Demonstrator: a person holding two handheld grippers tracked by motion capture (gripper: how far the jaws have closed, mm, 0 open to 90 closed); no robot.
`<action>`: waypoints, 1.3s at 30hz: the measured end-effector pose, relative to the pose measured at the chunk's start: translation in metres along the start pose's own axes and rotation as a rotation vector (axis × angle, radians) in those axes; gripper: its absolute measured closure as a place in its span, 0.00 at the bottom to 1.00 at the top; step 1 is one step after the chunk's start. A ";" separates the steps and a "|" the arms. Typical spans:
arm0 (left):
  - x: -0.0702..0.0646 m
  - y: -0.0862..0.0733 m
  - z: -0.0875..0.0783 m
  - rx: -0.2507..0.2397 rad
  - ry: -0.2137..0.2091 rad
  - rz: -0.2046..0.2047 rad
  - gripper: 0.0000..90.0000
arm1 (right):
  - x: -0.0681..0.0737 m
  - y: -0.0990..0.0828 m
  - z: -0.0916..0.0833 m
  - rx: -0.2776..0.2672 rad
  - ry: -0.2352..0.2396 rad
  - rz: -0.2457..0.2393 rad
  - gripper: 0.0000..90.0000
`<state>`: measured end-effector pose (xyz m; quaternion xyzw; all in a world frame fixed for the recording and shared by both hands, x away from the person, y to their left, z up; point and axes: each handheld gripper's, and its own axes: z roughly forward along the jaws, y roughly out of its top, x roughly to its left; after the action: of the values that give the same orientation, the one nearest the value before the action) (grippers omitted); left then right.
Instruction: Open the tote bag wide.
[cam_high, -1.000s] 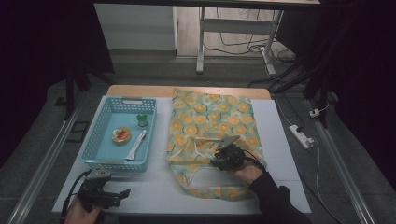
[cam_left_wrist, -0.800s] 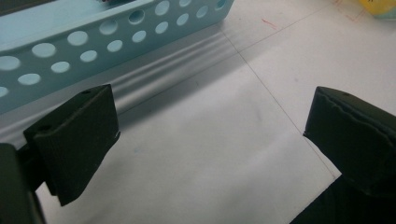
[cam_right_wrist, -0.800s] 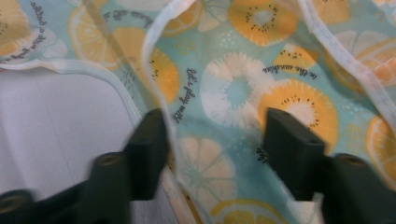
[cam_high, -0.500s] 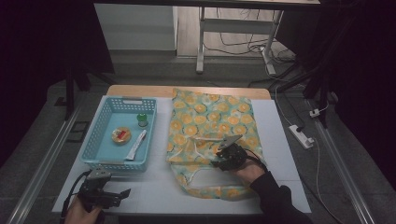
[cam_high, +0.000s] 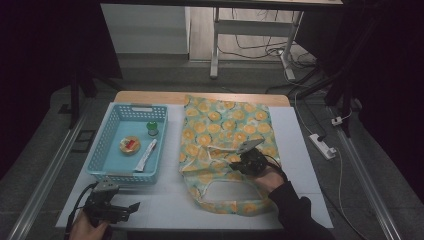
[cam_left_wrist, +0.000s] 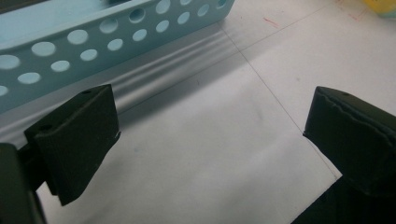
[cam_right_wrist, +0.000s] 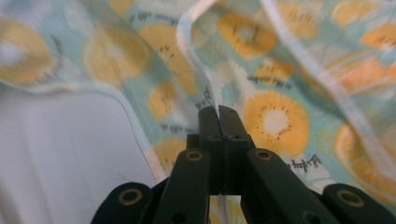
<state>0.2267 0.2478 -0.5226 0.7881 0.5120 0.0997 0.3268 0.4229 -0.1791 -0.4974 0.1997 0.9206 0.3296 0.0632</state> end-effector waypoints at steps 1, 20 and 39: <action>0.000 0.000 0.000 0.000 0.000 0.000 0.03 | 0.000 0.000 0.000 0.000 0.000 0.000 1.00; 0.001 0.000 0.000 0.001 -0.001 -0.007 0.03 | 0.008 0.038 -0.017 -0.090 0.025 0.003 1.00; 0.002 0.000 0.000 -0.005 -0.007 -0.011 0.03 | 0.005 0.063 -0.034 -0.146 0.037 0.039 1.00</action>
<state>0.2274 0.2499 -0.5232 0.7848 0.5149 0.0965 0.3311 0.4304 -0.1526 -0.4315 0.2062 0.8911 0.4005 0.0541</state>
